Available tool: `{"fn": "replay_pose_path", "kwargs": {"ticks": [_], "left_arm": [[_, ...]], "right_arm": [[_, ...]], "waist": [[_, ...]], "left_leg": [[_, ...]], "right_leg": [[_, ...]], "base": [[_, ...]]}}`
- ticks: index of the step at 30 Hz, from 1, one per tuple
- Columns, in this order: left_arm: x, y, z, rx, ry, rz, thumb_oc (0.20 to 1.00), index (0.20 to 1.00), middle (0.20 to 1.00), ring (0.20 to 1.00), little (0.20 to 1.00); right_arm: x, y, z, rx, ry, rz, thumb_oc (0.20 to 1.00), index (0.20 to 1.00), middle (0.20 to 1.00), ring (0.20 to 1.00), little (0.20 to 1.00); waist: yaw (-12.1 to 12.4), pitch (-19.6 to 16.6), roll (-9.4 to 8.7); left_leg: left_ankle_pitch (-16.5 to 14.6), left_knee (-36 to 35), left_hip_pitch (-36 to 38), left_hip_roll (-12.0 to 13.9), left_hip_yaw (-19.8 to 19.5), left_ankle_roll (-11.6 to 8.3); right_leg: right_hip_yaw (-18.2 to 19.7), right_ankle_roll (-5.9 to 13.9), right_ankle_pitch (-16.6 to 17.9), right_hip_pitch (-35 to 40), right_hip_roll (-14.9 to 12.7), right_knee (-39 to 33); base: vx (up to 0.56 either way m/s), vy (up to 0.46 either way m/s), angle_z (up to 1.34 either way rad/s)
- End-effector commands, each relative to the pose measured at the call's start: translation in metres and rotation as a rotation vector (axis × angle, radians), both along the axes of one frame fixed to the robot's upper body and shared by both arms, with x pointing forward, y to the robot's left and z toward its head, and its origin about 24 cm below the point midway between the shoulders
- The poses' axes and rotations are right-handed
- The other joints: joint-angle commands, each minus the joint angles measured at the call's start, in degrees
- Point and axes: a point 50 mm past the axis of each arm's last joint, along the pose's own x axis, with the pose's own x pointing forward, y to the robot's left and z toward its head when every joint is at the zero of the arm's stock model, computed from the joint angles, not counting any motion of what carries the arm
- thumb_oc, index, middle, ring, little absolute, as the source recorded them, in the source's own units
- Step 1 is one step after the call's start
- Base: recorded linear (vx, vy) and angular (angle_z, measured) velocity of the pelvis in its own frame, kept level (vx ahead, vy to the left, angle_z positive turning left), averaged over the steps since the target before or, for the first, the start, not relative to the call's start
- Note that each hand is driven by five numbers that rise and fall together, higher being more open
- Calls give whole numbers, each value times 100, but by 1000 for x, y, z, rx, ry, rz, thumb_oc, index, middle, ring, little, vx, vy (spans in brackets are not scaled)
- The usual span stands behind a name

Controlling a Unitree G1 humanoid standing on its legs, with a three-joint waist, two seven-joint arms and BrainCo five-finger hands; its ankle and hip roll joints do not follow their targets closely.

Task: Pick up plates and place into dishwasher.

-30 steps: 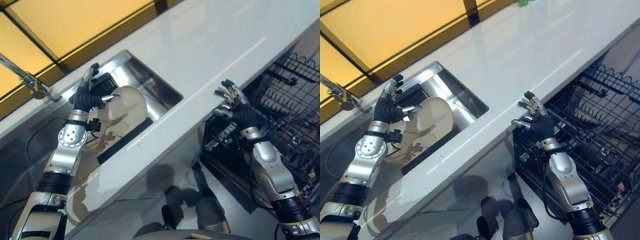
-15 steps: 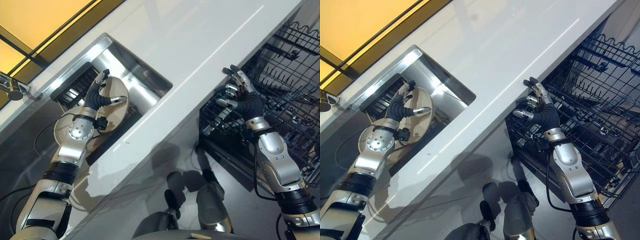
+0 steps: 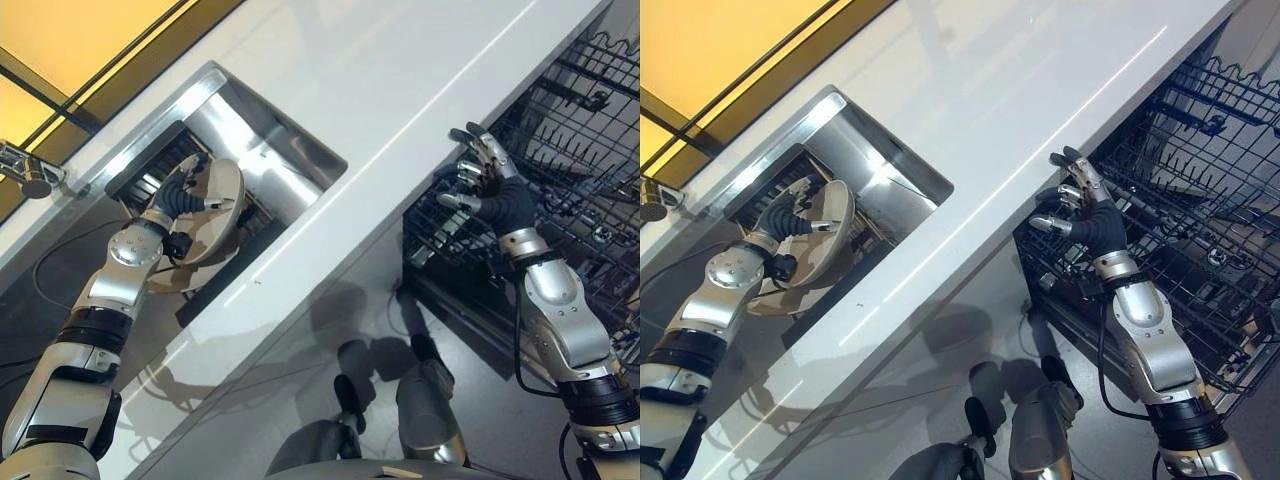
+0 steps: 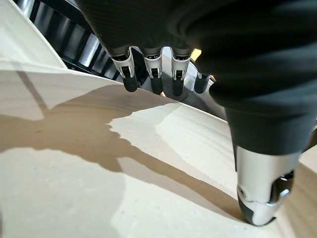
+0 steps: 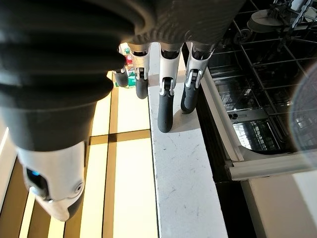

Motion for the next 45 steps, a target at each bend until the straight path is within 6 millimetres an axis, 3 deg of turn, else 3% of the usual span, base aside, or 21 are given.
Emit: {"fn": "replay_pose_path", "kwargs": {"ticks": [1, 10, 18, 24, 31, 38, 45], "left_arm": [[0, 15, 20, 39, -65, 43, 1000, 1000, 1000, 1000, 1000], [-5, 11, 49, 66, -293, 100, 1000, 1000, 1000, 1000, 1000], [-29, 11, 98, 177, -677, 246, 1000, 1000, 1000, 1000, 1000], [-48, 2, 119, 288, -776, 210, 1000, 1000, 1000, 1000, 1000], [-61, -3, 113, 468, -685, 179, 1000, 1000, 1000, 1000, 1000], [-49, 10, 103, 456, -544, 225, 1000, 1000, 1000, 1000, 1000], [-36, 17, 98, 382, -490, 256, 1000, 1000, 1000, 1000, 1000]], "right_arm": [[-4, -6, -16, -13, 81, -23, 1000, 1000, 1000, 1000, 1000], [-4, -5, -18, 2, 94, -27, 1000, 1000, 1000, 1000, 1000], [-6, -5, -24, 32, 101, -29, 1000, 1000, 1000, 1000, 1000], [-8, -5, -24, 56, 100, -42, 1000, 1000, 1000, 1000, 1000], [-11, -9, -22, 79, 94, -54, 1000, 1000, 1000, 1000, 1000], [-4, -5, -15, 97, 83, -34, 1000, 1000, 1000, 1000, 1000], [-1, 6, -25, 118, 98, 15, 1000, 1000, 1000, 1000, 1000]], "waist": [[101, -101, -190], [186, -161, -237], [377, -250, -350], [556, -297, -354], [726, -258, -362], [745, -170, -393], [804, -199, -580]], "left_leg": [[-236, 713, -409, -430, -388, 96], [-247, 765, -446, -437, -459, 95], [-260, 796, -447, -412, -541, 103], [-240, 808, -495, -408, -677, 104], [-176, 750, -553, -369, -855, 93], [-107, 758, -640, -243, -835, 60], [-59, 793, -587, -45, -790, 1]], "right_leg": [[-295, -230, 1096, 193, -158, -942], [-313, -237, 1044, 177, -148, -869], [-485, -254, 962, 235, -153, -848], [-628, -269, 925, 234, -175, -826], [-792, -278, 919, 258, -191, -887], [-1009, -320, 845, 171, -161, -756], [-1393, -494, 665, 287, 8, -643]], "base": [[-6, -3, 4], [-3, -2, 4], [-12, -46, 2], [-32, -68, 7], [-59, -77, 14], [-57, -73, 6], [-34, -193, 0]]}}
